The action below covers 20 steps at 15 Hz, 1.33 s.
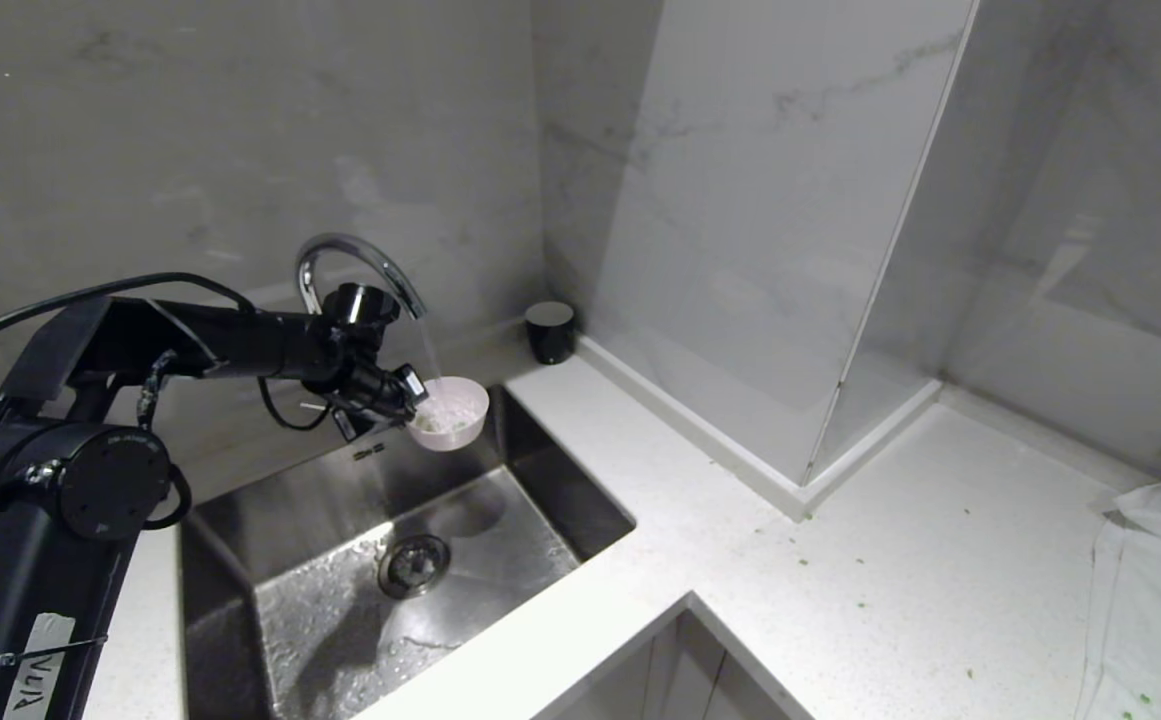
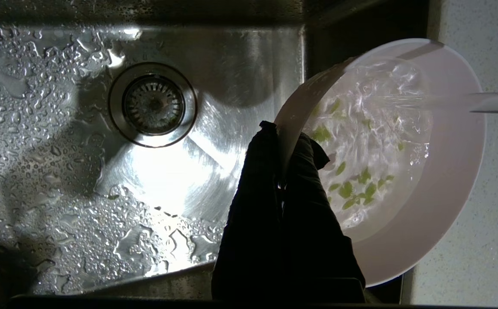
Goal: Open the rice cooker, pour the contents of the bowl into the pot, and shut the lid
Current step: Fill a bowl with water from the tap
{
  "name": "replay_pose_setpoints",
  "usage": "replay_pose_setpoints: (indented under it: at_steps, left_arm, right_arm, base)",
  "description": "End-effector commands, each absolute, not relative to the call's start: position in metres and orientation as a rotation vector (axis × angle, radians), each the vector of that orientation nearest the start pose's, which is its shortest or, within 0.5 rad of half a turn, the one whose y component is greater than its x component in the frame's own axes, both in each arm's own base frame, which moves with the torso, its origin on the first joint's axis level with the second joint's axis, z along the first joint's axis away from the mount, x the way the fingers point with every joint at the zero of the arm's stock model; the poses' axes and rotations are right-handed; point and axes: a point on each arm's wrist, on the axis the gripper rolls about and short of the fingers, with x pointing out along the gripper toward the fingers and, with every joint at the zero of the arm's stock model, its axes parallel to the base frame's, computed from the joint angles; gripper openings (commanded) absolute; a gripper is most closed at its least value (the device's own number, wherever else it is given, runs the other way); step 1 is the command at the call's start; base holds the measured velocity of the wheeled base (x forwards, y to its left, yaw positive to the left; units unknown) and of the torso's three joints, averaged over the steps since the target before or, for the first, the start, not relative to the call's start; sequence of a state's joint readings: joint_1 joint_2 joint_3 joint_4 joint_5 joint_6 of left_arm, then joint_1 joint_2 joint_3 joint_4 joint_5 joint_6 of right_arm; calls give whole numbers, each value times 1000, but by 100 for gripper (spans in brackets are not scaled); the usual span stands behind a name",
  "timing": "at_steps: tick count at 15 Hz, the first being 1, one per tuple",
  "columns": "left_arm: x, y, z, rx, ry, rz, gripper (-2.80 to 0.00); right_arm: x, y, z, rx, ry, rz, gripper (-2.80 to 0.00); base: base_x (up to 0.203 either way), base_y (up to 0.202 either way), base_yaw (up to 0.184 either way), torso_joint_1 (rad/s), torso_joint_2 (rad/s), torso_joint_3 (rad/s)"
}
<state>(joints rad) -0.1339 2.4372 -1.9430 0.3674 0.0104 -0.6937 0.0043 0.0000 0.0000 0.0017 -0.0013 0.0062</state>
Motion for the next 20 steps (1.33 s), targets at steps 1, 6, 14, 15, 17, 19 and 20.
replay_pose_setpoints:
  at_steps: [1, 6, 14, 15, 17, 19, 20]
  left_arm:
    - [481, -64, 100, -591, 860, 188, -280]
    - [481, -66, 101, -592, 859, 185, -280]
    - [480, -68, 102, -592, 858, 180, -280]
    - [480, -68, 102, -592, 858, 180, -280]
    - [480, -68, 104, -593, 854, 178, -280]
    - [480, -69, 104, -592, 854, 177, -280]
    - [480, -69, 103, -592, 856, 177, -280]
  right_arm:
    - [-23, 0, 75, 6, 5, 3, -280]
    - [-23, 0, 75, 6, 3, 3, -280]
    - [-23, 0, 75, 6, 3, 3, -280]
    - [-23, 0, 75, 6, 3, 3, -280]
    - [-23, 0, 75, 6, 3, 3, -280]
    - [-23, 0, 75, 6, 3, 3, -280]
    - [-23, 0, 75, 6, 3, 3, -280]
  base:
    - [0, 0, 0, 0, 0, 0]
    - [0, 0, 0, 0, 0, 0]
    - [0, 0, 0, 0, 0, 0]
    - [0, 0, 0, 0, 0, 0]
    - [0, 0, 0, 0, 0, 0]
    - [0, 0, 0, 0, 0, 0]
    - [0, 0, 0, 0, 0, 0]
